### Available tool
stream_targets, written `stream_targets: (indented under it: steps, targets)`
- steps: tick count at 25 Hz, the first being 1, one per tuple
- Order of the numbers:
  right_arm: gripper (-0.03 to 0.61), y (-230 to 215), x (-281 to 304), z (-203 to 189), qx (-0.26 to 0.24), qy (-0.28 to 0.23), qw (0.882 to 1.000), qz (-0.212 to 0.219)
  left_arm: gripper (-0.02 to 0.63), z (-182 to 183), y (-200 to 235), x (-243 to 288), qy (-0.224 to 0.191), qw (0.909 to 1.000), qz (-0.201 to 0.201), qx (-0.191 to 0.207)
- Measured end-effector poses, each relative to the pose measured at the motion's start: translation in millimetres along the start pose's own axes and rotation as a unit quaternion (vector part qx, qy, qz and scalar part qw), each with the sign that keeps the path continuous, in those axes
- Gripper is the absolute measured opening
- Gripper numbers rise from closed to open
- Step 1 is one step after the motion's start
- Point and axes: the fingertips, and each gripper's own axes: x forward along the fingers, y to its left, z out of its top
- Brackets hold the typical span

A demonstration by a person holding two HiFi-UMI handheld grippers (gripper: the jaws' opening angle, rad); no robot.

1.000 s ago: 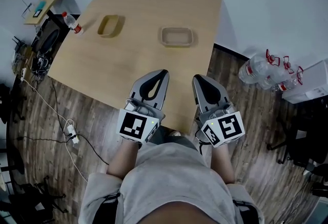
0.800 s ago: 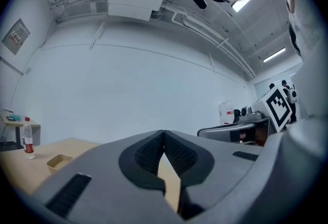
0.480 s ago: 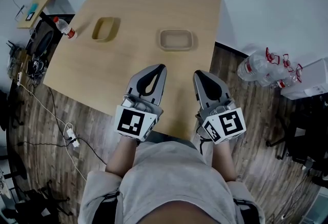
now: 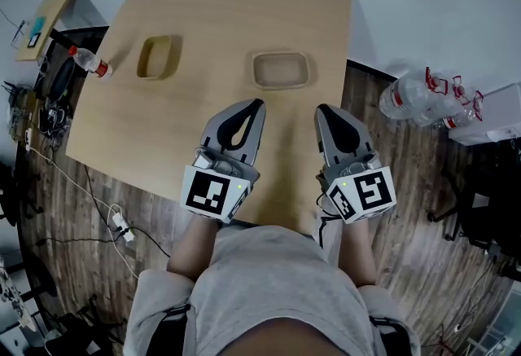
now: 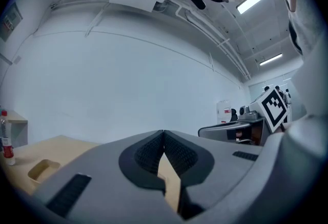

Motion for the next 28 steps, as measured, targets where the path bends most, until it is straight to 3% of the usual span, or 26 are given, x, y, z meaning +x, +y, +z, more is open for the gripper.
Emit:
stream_targets:
  steps: [13,28]
  targets:
    - [0.015,-38.9,60.8,-40.2,0.019,0.055,0.997,-0.054,0.015,-37.7,49.9,46.2,0.038,0.9984,-0.029,-0.029]
    - [0.015,-97.7,112.0,-119.3,0.055,0.159,0.979,-0.116,0.015,-99.5,92.6,86.7,0.078,0.9936,-0.044,-0.069]
